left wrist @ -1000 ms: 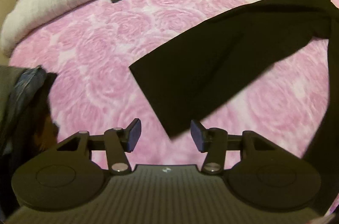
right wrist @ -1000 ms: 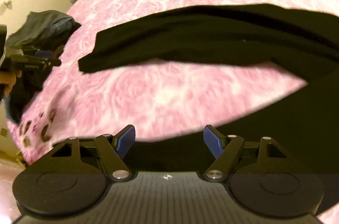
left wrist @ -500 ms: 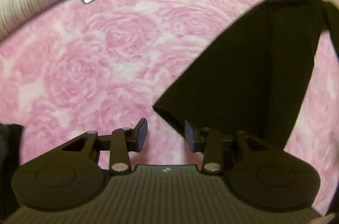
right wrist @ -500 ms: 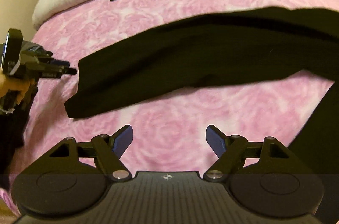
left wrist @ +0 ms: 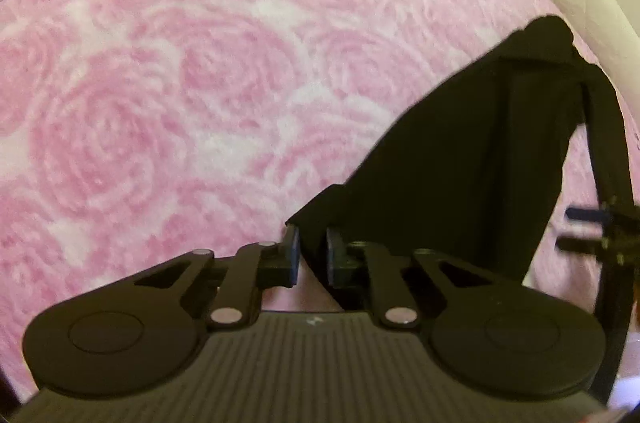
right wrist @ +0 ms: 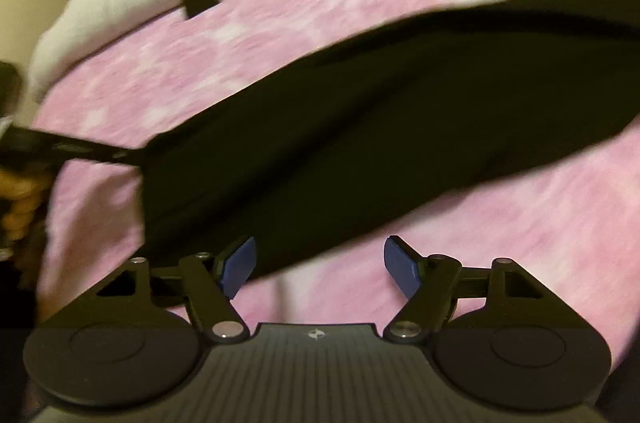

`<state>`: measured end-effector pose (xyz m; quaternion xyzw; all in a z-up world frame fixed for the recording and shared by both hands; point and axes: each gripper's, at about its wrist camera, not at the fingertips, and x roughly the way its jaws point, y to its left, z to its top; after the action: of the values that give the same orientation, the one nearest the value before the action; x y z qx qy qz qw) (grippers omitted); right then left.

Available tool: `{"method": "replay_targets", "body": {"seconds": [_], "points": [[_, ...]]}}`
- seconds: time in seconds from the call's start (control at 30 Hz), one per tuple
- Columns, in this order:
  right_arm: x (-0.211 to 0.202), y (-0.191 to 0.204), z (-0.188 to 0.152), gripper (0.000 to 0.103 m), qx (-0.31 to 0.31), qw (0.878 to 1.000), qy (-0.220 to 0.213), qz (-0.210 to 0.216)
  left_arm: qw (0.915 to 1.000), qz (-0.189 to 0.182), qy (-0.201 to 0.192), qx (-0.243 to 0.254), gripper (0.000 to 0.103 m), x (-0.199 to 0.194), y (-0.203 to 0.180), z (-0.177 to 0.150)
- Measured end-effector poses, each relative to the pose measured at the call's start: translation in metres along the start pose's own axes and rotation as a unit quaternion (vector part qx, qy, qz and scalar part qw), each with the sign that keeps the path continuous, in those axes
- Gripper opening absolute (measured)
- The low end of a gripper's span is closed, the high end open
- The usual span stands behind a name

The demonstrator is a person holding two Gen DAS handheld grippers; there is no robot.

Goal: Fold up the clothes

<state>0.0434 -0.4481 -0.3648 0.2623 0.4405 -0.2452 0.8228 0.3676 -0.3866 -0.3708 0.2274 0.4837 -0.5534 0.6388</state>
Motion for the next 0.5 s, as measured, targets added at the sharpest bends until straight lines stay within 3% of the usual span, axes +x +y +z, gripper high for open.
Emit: {"method": "replay_targets", "body": {"seconds": [0.13, 0.27, 0.37, 0.5], "points": [[-0.001, -0.044, 0.03, 0.065, -0.025, 0.998, -0.014, -0.05, 0.9998, 0.008, -0.011, -0.014, 0.008, 0.001, 0.006, 0.008], [0.017, -0.08, 0.06, 0.054, -0.055, 0.997, 0.006, -0.059, 0.9998, 0.021, 0.001, 0.001, 0.008, 0.006, 0.0, 0.007], [0.041, -0.091, 0.072, 0.052, -0.112, 0.991, 0.057, -0.05, 0.9997, 0.022, 0.002, -0.008, 0.008, 0.003, 0.001, 0.005], [0.03, -0.099, 0.051, 0.048, -0.133, 0.982, 0.131, -0.04, 0.9995, 0.026, 0.004, -0.017, 0.008, -0.004, -0.002, 0.005]]}}
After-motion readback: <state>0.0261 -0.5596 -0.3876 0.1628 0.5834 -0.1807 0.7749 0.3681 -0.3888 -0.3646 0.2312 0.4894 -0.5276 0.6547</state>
